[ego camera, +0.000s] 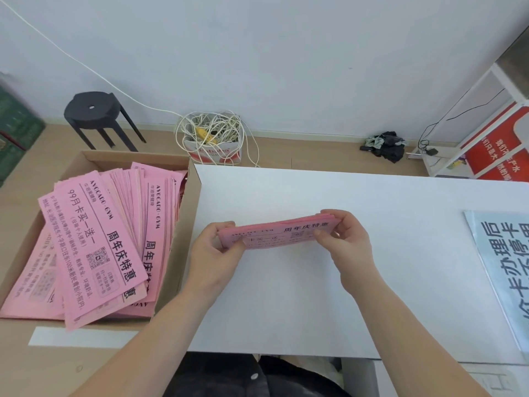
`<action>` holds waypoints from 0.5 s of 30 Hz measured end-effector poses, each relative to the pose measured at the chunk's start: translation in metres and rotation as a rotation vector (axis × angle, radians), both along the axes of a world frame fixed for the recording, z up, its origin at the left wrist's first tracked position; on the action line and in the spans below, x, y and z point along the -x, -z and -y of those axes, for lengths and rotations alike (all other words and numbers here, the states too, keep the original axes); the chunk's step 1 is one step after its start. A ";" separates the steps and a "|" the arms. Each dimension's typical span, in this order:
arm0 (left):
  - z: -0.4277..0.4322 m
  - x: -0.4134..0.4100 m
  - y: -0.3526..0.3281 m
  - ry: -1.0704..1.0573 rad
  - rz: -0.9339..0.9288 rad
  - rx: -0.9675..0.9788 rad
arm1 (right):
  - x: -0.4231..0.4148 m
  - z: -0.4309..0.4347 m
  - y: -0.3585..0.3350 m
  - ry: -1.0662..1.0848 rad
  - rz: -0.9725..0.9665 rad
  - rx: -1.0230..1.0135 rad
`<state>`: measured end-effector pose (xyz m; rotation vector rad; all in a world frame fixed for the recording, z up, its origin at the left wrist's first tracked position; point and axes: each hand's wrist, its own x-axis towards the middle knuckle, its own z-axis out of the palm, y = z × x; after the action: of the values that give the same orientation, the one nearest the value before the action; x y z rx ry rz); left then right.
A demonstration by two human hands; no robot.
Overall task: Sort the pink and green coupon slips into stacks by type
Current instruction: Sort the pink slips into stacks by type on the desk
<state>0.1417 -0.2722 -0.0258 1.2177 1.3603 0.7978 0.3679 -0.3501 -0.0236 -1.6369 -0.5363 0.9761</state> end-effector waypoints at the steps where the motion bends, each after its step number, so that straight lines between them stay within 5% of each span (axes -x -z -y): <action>1: 0.000 0.000 0.000 -0.009 0.003 0.000 | 0.001 0.000 0.000 -0.003 -0.024 -0.011; 8: -0.003 -0.007 0.005 0.066 -0.067 -0.044 | 0.015 -0.004 0.005 0.039 -0.105 -0.033; 15: -0.010 -0.004 0.017 0.147 -0.204 0.043 | 0.014 -0.012 0.006 0.043 0.124 0.171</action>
<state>0.1457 -0.2622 -0.0431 1.3768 1.4248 0.5503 0.3541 -0.3386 -0.0293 -1.8638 -0.5099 0.9124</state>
